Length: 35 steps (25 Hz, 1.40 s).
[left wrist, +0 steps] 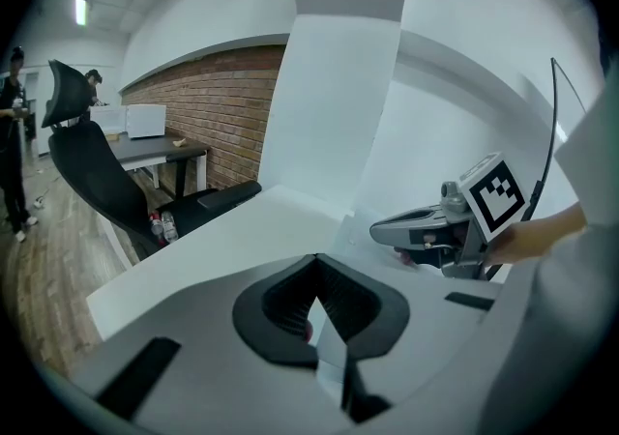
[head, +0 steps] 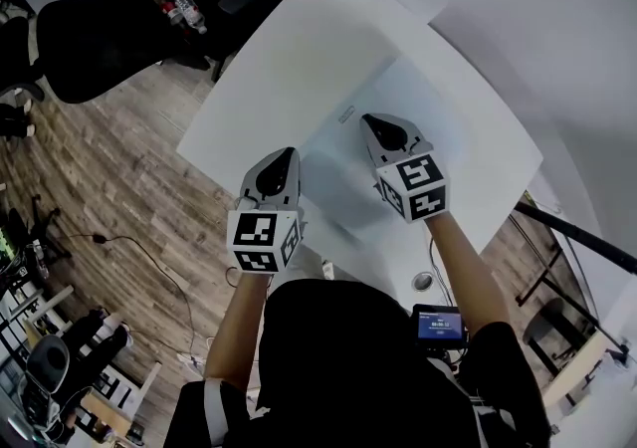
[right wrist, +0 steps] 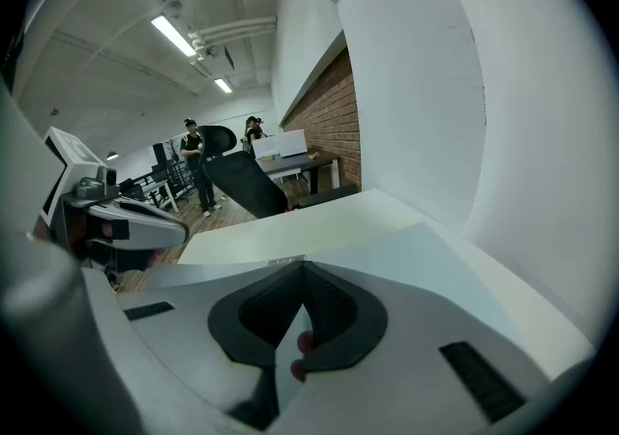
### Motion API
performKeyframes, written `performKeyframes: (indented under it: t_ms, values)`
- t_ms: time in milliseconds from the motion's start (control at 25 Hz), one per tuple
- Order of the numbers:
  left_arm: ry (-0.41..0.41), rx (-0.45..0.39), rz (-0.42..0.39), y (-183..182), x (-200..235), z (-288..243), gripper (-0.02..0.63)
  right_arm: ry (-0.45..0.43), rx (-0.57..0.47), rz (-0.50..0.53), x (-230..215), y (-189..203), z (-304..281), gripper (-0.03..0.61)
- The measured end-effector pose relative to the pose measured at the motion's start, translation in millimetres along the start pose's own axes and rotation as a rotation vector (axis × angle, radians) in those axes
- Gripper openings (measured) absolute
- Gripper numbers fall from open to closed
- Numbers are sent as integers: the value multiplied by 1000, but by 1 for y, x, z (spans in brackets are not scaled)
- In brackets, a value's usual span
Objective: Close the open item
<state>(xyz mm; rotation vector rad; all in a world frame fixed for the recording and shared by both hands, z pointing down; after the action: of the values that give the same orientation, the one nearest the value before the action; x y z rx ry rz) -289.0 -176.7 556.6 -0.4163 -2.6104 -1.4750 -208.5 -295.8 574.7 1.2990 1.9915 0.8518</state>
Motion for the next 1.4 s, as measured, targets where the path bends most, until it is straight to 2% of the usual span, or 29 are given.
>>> performKeyframes:
  t_ms: [680, 1400]
  values:
    - [-2, 51, 37, 10, 12, -17, 11, -11, 49, -28, -5, 12, -23, 38]
    - [-10, 97, 65, 30, 25, -35, 11, -8, 131, 17, -6, 22, -39, 38]
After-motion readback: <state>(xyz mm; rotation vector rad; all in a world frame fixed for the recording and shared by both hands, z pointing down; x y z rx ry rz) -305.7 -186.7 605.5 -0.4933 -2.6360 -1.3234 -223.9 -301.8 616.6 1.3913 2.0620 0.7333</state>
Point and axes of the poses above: the fingertips, and each gripper's own axes: z backward along the fingers, x to its left, y out of its underside, the point moved 1 cm from there along z, backward along the fingers, and after that the axes turned 1 degree about -z, right-handed, at the moved point
